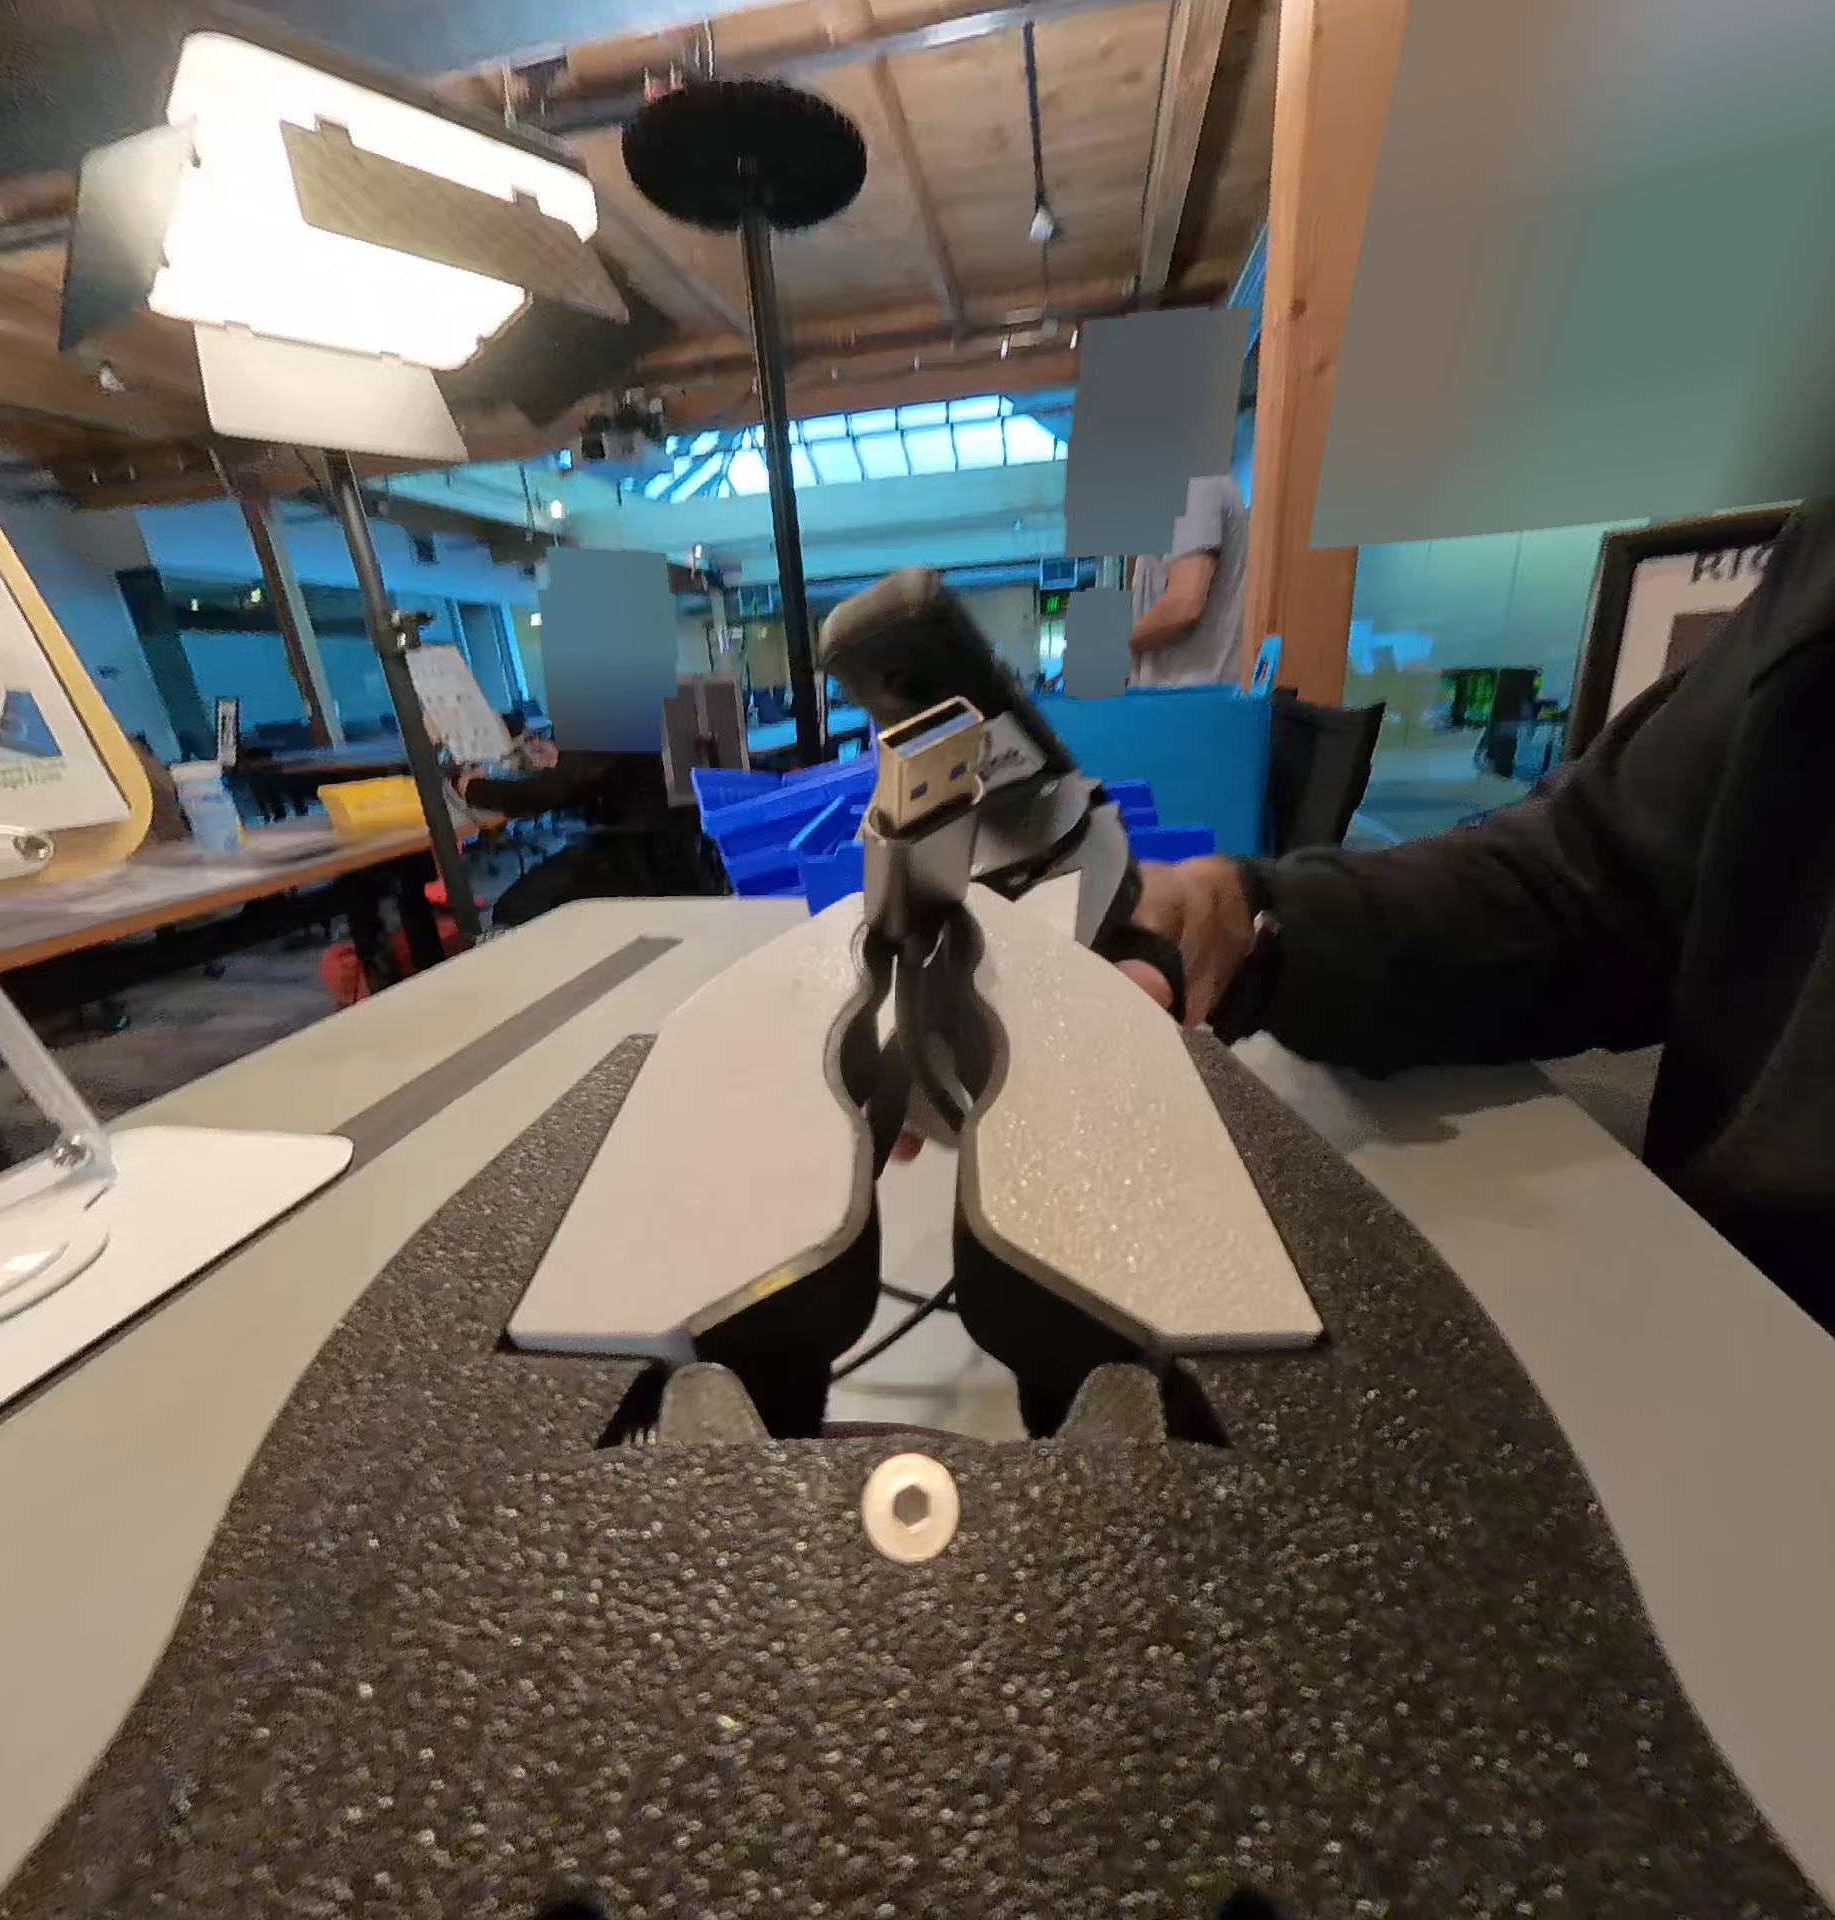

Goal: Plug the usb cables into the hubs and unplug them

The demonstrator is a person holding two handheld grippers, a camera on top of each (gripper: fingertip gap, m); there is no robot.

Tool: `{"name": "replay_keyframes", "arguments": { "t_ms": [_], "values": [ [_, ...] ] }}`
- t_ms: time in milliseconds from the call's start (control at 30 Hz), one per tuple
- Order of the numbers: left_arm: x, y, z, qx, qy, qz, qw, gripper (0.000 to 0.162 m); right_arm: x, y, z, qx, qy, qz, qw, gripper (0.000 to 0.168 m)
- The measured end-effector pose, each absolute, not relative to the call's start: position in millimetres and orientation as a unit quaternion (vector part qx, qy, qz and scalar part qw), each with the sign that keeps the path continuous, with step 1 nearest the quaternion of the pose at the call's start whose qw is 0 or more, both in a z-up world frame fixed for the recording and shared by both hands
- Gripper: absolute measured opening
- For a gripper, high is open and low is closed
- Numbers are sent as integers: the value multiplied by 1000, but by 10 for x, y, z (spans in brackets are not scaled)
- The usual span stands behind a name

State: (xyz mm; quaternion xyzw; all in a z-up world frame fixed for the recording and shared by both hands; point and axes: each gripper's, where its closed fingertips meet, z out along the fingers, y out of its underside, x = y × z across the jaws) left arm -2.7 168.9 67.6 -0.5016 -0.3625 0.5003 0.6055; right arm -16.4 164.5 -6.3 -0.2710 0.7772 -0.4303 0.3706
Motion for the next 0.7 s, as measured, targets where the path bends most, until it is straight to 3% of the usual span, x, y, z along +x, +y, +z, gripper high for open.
{"name": "replay_keyframes", "arguments": {
  "t_ms": [133, 333, 700],
  "values": [
    [-101, 1603, 508, -541, -428, 467, 554, 9, -452, 1786, -340, -264, 845, -389, 255, 30],
    [-71, 1570, 297, -584, -499, 393, 506, 9, -494, 2069, -635, -248, 882, -324, 235, 34],
    [-271, 1786, -216, -650, -525, 328, 441, 9, -198, 1785, 86, -282, 799, -473, 240, 38]
  ]
}}
